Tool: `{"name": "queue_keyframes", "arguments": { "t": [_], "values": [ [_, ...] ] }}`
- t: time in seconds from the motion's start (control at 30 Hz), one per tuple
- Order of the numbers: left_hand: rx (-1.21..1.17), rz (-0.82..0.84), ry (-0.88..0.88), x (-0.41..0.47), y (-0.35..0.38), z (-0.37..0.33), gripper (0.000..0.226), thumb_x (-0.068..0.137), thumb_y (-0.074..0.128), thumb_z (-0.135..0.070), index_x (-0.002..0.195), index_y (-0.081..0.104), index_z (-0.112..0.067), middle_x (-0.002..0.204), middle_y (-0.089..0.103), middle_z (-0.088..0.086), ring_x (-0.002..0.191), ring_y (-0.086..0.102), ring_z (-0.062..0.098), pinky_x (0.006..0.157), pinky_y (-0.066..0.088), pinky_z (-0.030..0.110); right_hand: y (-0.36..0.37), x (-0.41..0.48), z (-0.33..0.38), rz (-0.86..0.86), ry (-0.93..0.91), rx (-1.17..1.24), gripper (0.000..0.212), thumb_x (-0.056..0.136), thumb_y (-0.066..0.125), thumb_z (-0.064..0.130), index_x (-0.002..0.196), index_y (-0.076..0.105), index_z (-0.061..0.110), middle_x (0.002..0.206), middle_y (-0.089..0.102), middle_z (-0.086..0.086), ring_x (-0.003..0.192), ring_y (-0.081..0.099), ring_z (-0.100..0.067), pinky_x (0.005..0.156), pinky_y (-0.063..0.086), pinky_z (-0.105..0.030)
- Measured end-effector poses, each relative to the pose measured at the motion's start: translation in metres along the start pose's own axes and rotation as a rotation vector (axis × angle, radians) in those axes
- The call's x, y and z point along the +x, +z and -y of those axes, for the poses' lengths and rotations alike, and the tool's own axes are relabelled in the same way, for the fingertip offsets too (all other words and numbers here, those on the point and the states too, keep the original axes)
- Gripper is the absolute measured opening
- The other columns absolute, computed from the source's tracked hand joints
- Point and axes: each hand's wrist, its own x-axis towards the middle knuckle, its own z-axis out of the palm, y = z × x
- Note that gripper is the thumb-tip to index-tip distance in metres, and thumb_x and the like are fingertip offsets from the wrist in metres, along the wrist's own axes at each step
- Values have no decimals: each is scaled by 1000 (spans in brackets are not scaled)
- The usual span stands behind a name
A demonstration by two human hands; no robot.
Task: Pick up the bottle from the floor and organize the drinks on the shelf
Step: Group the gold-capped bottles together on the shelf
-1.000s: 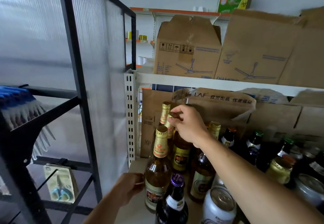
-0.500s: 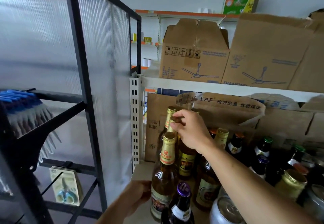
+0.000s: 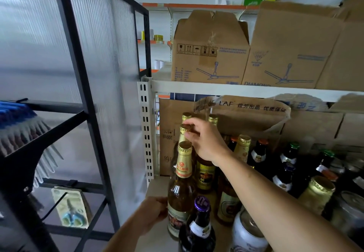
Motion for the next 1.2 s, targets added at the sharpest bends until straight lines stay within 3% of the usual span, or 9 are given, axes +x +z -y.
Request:
{"name": "queue_keyframes", "arguments": {
  "t": [0.2,0.33,0.43,0.57,0.7,1.03,1.2],
  "values": [
    [8,-22,-15,0,2,2,34,83,46,15,91,75,0,96,73,21,86,61,29,91,51,39,-1,-3,-2,-1,18,47,34,95,55,8,127,57,18,131,59,-7,120,56,-22,100,49,-45],
    [17,-12,-4,-1,1,4,33,84,47,14,100,73,0,94,75,16,97,68,31,92,53,41,-2,-9,-2,10,62,39,47,97,52,16,142,42,26,134,58,-7,117,57,-18,99,50,-44],
    [24,-9,12,-3,-4,7,30,84,51,10,98,74,-3,101,72,20,99,65,31,97,49,42,-7,-18,-4,-19,127,46,50,98,50,18,146,36,27,125,62,0,115,58,-15,100,49,-42],
    [-49,-69,7,-7,-19,9,27,88,51,5,108,68,-4,104,72,17,97,67,23,77,57,29,-19,-33,-3,-108,168,95,38,99,49,16,137,48,19,115,65,1,107,62,-13,97,51,-42],
    [-134,-119,-13,-20,-24,13,21,92,48,3,98,66,-3,89,73,14,85,69,22,64,54,25,-26,-58,-2,-140,226,207,33,99,47,11,131,54,13,102,67,1,97,66,-11,91,55,-37],
    [-351,-99,-41,-78,-18,29,22,93,43,4,97,65,5,84,73,19,87,69,30,72,54,32,-27,-112,-9,-103,274,305,30,98,52,11,126,58,6,101,70,-5,92,70,-10,78,58,-25],
    [-394,-105,-43,-104,-6,31,23,93,42,3,99,64,7,95,70,24,92,67,32,78,53,35,-22,-125,-9,-80,290,377,26,97,53,10,122,59,7,100,71,-6,91,71,-12,77,59,-28]
  ]
}}
